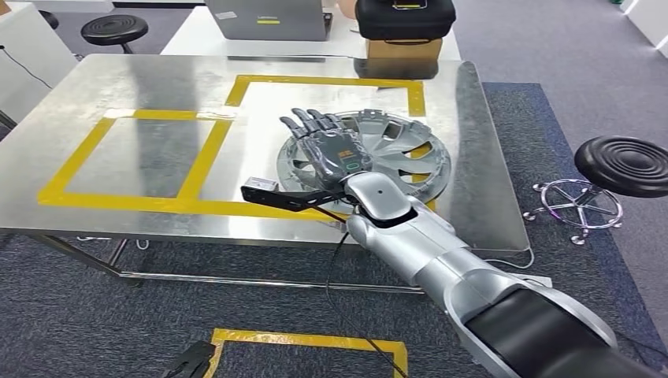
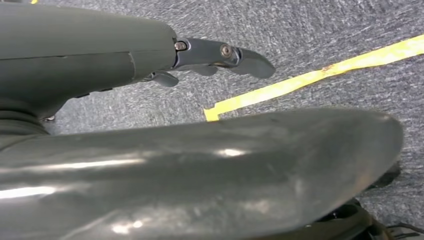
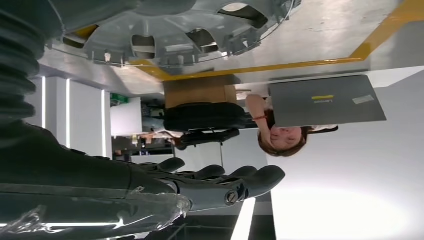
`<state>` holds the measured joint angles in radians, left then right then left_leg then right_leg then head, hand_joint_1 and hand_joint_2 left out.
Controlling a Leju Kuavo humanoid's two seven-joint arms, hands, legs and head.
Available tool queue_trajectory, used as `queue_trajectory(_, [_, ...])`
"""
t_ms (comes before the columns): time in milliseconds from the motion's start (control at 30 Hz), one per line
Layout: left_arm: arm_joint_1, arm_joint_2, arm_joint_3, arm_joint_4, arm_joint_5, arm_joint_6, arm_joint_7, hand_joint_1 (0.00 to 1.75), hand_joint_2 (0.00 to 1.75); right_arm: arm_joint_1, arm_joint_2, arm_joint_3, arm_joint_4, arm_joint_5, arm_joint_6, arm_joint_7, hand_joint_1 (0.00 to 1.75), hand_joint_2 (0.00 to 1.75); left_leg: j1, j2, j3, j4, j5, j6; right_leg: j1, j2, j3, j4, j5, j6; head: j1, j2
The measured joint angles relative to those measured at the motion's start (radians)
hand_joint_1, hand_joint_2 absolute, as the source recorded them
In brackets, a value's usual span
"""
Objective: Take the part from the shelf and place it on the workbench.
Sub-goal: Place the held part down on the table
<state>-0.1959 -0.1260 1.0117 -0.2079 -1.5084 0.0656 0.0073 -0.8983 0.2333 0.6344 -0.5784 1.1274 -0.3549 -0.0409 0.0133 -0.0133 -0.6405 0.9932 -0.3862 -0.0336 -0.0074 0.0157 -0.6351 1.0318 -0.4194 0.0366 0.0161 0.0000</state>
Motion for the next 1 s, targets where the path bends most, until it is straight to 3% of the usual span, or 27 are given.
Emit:
queue_trajectory(67, [0.000, 0.000, 0.000, 0.000, 0.000, 0.000, 0.000, 0.00, 0.00, -0.001, 0.000, 0.000, -0.003, 0.000, 0.000, 0.000, 0.00, 1.75, 0.003, 0.001, -0.002, 0.009, -0.011, -0.012, -0.001, 0.001, 0.002, -0.001, 0.001, -0.013, -0.001, 0.000])
queue_trajectory(100, [-0.001, 0.000, 0.000, 0.000, 0.000, 0.000, 0.000, 0.00, 0.00, -0.001, 0.000, 0.000, -0.004, 0.000, 0.000, 0.000, 0.00, 1.75, 0.003, 0.002, -0.014, 0.038, -0.030, -0.016, -0.003, 0.000, 0.004, -0.002, 0.002, -0.018, -0.002, 0.000])
queue_trajectory(200, [0.000, -0.001, 0.000, 0.000, 0.000, -0.001, 0.000, 0.00, 0.00, -0.001, 0.001, 0.000, -0.006, 0.000, 0.000, -0.001, 0.00, 1.75, 0.003, 0.002, -0.099, 0.220, -0.122, -0.022, -0.004, -0.001, 0.006, -0.002, 0.002, -0.024, -0.006, 0.000])
queue_trajectory(233, [0.001, -0.002, 0.000, 0.000, 0.000, -0.001, 0.000, 0.00, 0.00, 0.000, 0.001, 0.000, -0.006, 0.000, 0.000, -0.001, 0.00, 1.75, 0.003, 0.002, -0.122, 0.267, -0.136, -0.023, -0.003, -0.001, 0.006, -0.002, 0.001, -0.025, -0.006, 0.000])
queue_trajectory(267, [0.002, -0.002, 0.000, 0.000, 0.000, -0.002, 0.000, 0.00, 0.00, 0.001, 0.001, 0.000, -0.006, -0.001, 0.000, -0.001, 0.00, 1.75, 0.003, 0.002, -0.129, 0.281, -0.132, -0.023, -0.004, -0.001, 0.006, -0.002, 0.001, -0.025, -0.006, 0.000])
queue_trajectory(300, [0.002, -0.003, 0.000, 0.000, 0.000, -0.002, 0.000, 0.00, 0.00, 0.001, 0.001, 0.000, -0.006, -0.001, 0.000, -0.001, 0.00, 1.75, 0.004, 0.002, -0.119, 0.261, -0.112, -0.022, -0.004, 0.000, 0.007, -0.002, 0.001, -0.024, -0.006, 0.000])
queue_trajectory(400, [-0.001, -0.002, 0.000, 0.000, 0.001, -0.002, 0.000, 0.00, 0.00, -0.002, 0.002, 0.000, -0.006, -0.002, 0.001, -0.002, 0.00, 1.75, 0.007, 0.001, -0.030, 0.090, -0.032, -0.021, -0.004, 0.002, 0.005, 0.003, -0.002, -0.014, -0.008, 0.000])
queue_trajectory(467, [-0.002, -0.003, 0.001, 0.000, 0.001, -0.003, 0.000, 0.00, 0.00, -0.005, 0.003, 0.000, -0.006, -0.003, 0.002, -0.002, 0.00, 1.75, 0.008, -0.002, -0.001, 0.030, -0.021, -0.012, 0.000, 0.003, -0.001, 0.007, -0.001, -0.002, -0.009, 0.000])
queue_trajectory(567, [0.001, -0.002, 0.002, 0.000, 0.001, -0.004, 0.000, 0.00, 0.00, -0.003, 0.003, 0.001, -0.005, -0.004, 0.003, -0.003, 0.00, 1.75, 0.005, -0.003, -0.004, 0.025, -0.017, 0.010, -0.002, 0.001, -0.007, 0.010, -0.006, 0.011, -0.009, 0.000])
queue_trajectory(633, [0.001, 0.000, 0.003, 0.000, 0.000, -0.004, 0.000, 0.00, 0.00, -0.002, 0.003, 0.002, -0.005, -0.005, 0.003, -0.002, 0.00, 1.75, 0.004, -0.002, -0.008, 0.024, -0.010, 0.023, -0.003, -0.004, -0.029, 0.070, -0.059, 0.016, -0.007, 0.000])
queue_trajectory(700, [0.000, 0.000, 0.004, 0.000, 0.000, -0.004, 0.000, 0.00, 0.00, 0.000, 0.003, 0.002, -0.005, -0.006, 0.003, -0.001, 0.00, 1.75, 0.000, -0.001, -0.015, 0.024, -0.004, 0.032, -0.001, -0.006, -0.073, 0.195, -0.137, 0.017, -0.006, 0.000])
queue_trajectory(767, [0.001, -0.001, 0.004, 0.000, 0.000, -0.004, 0.001, 0.00, 0.00, 0.004, 0.003, 0.003, -0.004, -0.007, 0.003, 0.000, 0.00, 1.75, -0.005, -0.001, -0.024, 0.024, 0.004, 0.038, 0.001, -0.006, -0.094, 0.278, -0.172, 0.013, -0.006, 0.000])
queue_trajectory(800, [0.002, -0.001, 0.004, 0.000, 0.000, -0.004, 0.001, 0.00, 0.00, 0.006, 0.003, 0.004, -0.004, -0.008, 0.003, 0.000, 0.00, 1.75, -0.007, -0.001, -0.030, 0.024, 0.009, 0.039, 0.003, -0.006, -0.079, 0.268, -0.163, 0.009, -0.006, 0.000])
queue_trajectory(833, [0.002, -0.001, 0.005, 0.000, 0.000, -0.004, 0.002, 0.00, 0.00, 0.007, 0.003, 0.005, -0.004, -0.009, 0.002, 0.000, 0.00, 1.75, -0.008, -0.001, -0.035, 0.024, 0.014, 0.038, 0.007, -0.006, -0.044, 0.222, -0.142, 0.004, -0.006, 0.000])
queue_trajectory(900, [0.002, -0.001, 0.006, 0.000, 0.000, -0.004, 0.002, 0.00, 0.00, 0.004, 0.004, 0.006, -0.004, -0.010, 0.001, 0.000, 0.00, 1.75, -0.009, -0.001, -0.044, 0.024, 0.026, 0.034, 0.015, -0.006, 0.048, 0.087, -0.102, -0.007, -0.006, 0.000])
queue_trajectory(933, [0.002, -0.002, 0.007, 0.000, 0.000, -0.004, 0.002, 0.00, 0.00, 0.001, 0.006, 0.006, -0.004, -0.010, 0.001, -0.001, 0.00, 1.75, -0.009, -0.001, -0.046, 0.023, 0.032, 0.030, 0.019, -0.006, 0.080, 0.039, -0.090, -0.010, -0.006, 0.000])
queue_trajectory(1000, [0.002, -0.002, 0.008, 0.000, -0.001, -0.004, 0.002, 0.00, 0.00, -0.003, 0.008, 0.007, -0.004, -0.011, 0.000, -0.001, 0.00, 1.75, -0.007, 0.000, -0.047, 0.020, 0.045, 0.018, 0.025, -0.006, 0.094, 0.006, -0.082, -0.014, -0.006, 0.000])
